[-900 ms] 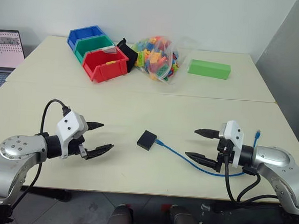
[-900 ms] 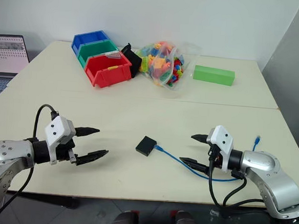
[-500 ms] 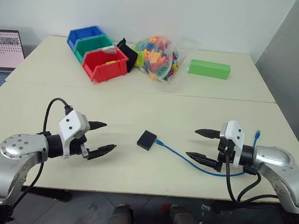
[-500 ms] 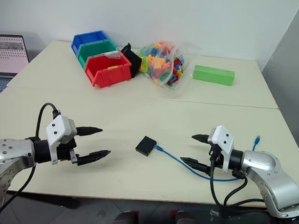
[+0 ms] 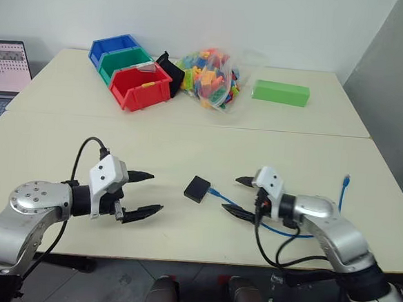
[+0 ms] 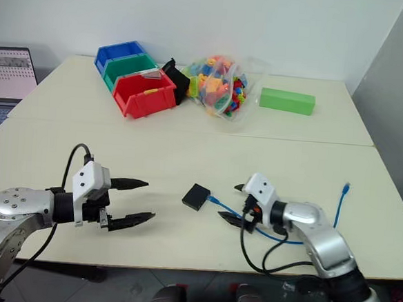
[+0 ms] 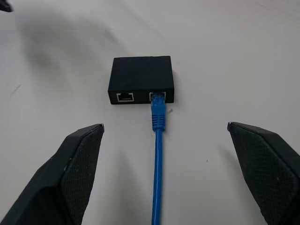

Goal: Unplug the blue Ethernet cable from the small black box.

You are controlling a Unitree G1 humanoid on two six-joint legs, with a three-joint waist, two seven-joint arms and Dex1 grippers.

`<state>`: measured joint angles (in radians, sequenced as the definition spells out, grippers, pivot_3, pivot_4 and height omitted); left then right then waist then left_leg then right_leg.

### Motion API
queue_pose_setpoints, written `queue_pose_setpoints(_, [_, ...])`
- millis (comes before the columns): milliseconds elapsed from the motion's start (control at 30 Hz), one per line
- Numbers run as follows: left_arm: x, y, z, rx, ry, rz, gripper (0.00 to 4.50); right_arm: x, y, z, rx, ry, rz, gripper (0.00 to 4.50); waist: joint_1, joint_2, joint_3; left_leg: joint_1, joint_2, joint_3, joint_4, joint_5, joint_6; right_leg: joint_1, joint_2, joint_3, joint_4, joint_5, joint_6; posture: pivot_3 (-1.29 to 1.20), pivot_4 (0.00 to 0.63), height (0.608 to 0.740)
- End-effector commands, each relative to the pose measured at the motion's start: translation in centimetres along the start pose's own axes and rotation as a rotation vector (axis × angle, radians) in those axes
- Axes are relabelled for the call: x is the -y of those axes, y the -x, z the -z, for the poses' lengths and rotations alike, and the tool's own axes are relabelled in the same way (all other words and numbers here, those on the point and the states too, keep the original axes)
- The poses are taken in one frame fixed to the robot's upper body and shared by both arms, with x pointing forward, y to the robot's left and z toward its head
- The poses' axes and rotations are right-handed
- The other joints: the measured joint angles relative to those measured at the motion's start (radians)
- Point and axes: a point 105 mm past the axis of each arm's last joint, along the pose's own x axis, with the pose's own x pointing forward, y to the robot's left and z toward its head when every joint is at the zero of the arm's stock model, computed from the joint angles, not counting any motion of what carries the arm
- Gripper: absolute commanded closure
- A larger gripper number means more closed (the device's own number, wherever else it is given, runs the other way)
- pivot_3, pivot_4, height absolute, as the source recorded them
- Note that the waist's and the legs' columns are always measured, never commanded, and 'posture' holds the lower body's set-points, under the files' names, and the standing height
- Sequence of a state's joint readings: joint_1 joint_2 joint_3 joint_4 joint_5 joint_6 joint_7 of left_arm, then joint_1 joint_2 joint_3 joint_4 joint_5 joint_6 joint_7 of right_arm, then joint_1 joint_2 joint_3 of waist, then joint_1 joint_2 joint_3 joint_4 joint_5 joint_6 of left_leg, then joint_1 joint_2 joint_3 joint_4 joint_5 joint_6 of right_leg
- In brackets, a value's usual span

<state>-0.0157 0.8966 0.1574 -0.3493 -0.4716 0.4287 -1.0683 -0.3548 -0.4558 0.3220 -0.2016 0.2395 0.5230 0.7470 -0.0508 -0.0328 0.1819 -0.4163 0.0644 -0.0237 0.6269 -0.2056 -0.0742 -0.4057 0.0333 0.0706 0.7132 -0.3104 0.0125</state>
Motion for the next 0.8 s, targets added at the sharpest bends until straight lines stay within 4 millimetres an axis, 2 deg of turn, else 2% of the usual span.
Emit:
queue_pose_setpoints(33, [0.7,-0.4,-1.1,0.037,-0.047,0.044,0.0,0.8,-1.4,-0.4,0.01,0.025,0.036,0.03,0.0,0.0,0.0,0.0,0.0,0.0,0.0,0.0,0.0,0.0,0.0,0.0,0.0,0.0,0.0,0.0,0.15,0.74])
queue_pose_setpoints(100, [0.8,-0.5,-1.1,0.037,-0.049,0.05,0.0,1.0,-2.1,-0.1,-0.001,0.017,0.04,0.03,0.0,0.0,0.0,0.0,0.0,0.0,0.0,0.0,0.0,0.0,0.0,0.0,0.0,0.0,0.0,0.0,0.15,0.74])
queue_pose_setpoints(133, [0.8,-0.6,-1.0,0.038,-0.049,0.049,0.0,1.0,-2.3,0.0,-0.008,0.02,0.041,0.39,0.0,0.0,0.0,0.0,0.0,0.0,0.0,0.0,0.0,0.0,0.0,0.0,0.0,0.0,0.0,0.0,0.15,0.74])
queue_pose_setpoints(200, [0.8,-0.6,-1.0,0.04,-0.047,0.045,0.0,1.1,-2.7,0.2,-0.018,0.027,0.048,0.64,0.001,0.0,0.0,0.0,0.0,0.0,0.0,0.0,0.0,0.0,0.0,0.0,0.0,0.0,0.0,0.0,0.15,0.74])
queue_pose_setpoints(233, [0.7,-0.6,-0.9,0.04,-0.047,0.042,0.0,1.1,-2.8,0.2,-0.021,0.037,0.051,1.07,0.001,0.0,0.0,0.0,0.0,0.0,0.0,0.0,0.0,0.0,0.0,0.0,0.0,0.0,0.0,0.0,0.15,0.74])
queue_pose_setpoints(400, [0.7,-0.8,-0.5,0.036,-0.037,0.03,0.0,0.8,-3.4,0.0,-0.023,0.08,0.039,2.14,0.0,0.0,0.0,0.0,0.0,0.0,0.0,0.0,0.0,0.0,0.0,0.0,0.0,0.0,0.0,0.0,0.15,0.74])
queue_pose_setpoints(533, [0.5,-0.8,-0.1,0.036,-0.025,0.022,0.0,0.6,-3.4,-0.1,-0.026,0.131,0.028,3.19,0.0,0.0,0.0,0.0,0.0,0.0,0.0,0.0,0.0,0.0,0.0,0.0,0.0,0.0,0.0,0.0,0.15,0.74])
queue_pose_setpoints(667, [-0.3,-0.8,0.3,0.06,0.033,-0.011,0.0,0.6,-3.1,-0.8,-0.018,0.257,0.018,4.21,0.0,0.0,0.0,0.0,0.0,0.0,0.0,0.0,0.0,0.0,0.0,0.0,0.0,0.0,0.0,0.0,0.15,0.74])
queue_pose_setpoints(700, [-0.5,-0.8,0.5,0.065,0.045,-0.016,0.0,0.6,-2.9,-1.0,-0.015,0.291,0.015,4.36,0.0,0.0,0.0,0.0,0.0,0.0,0.0,0.0,0.0,0.0,0.0,0.0,0.0,0.0,0.0,0.0,0.15,0.74])
queue_pose_setpoints(800, [-1.0,-0.9,0.6,0.094,0.111,-0.025,0.0,0.5,-2.5,-1.9,0.001,0.418,-0.001,4.37,0.0,0.0,0.0,0.0,0.0,0.0,0.0,0.0,0.0,0.0,0.0,-0.001,0.0,0.0,0.0,0.0,0.15,0.74])
